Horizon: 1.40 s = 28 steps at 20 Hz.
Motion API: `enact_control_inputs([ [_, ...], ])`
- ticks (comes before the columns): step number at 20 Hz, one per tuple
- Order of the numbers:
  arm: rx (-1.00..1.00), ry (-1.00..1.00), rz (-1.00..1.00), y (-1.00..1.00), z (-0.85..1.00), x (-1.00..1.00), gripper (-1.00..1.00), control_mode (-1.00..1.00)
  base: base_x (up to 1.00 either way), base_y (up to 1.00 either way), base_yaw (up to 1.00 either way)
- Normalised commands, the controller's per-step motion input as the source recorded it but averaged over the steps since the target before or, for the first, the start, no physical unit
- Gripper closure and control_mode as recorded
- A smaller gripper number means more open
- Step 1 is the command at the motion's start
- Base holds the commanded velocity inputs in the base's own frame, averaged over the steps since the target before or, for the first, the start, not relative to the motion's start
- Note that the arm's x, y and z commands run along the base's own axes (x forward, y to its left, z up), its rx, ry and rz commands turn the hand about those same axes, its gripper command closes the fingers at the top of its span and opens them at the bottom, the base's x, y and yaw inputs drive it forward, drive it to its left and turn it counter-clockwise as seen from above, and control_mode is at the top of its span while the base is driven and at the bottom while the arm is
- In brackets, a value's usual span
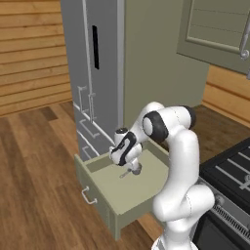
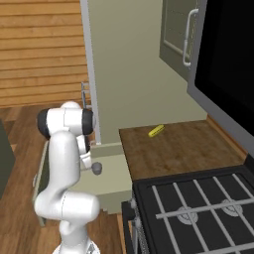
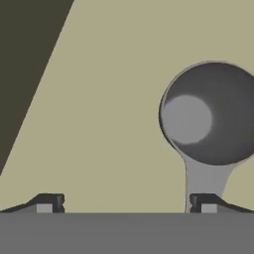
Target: Pick the measuring cup from the drawer and place it on the counter.
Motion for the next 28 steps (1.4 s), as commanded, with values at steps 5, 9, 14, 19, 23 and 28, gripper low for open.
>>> enact_control_inputs([
  [5, 0.0, 0.04, -0.1, -0.25, -0.25, -0.06, -1.0, -1.0, 0.0, 0.0, 0.0],
  [9, 0.0, 0.03, -0.11, -0.29, -0.04, -0.05, -1.0, -1.0, 0.0, 0.0, 0.0],
  [14, -0.01, -0.08, -0.03, -0.04, 0.56, -0.06, -1.0, -1.0, 0.0, 0.0, 0.0],
  [19, 0.0, 0.0, 0.0, -0.27, 0.27, -0.31, -1.0, -1.0, 0.0, 0.0, 0.0],
  [23, 0.0, 0.07, 0.0, -0.49, -0.05, -0.46, -1.0, -1.0, 0.0, 0.0, 0.0],
  [28, 0.0, 0.02, 0.0, -0.1, -0.11, 0.13, -1.0, -1.0, 0.0, 0.0, 0.0],
])
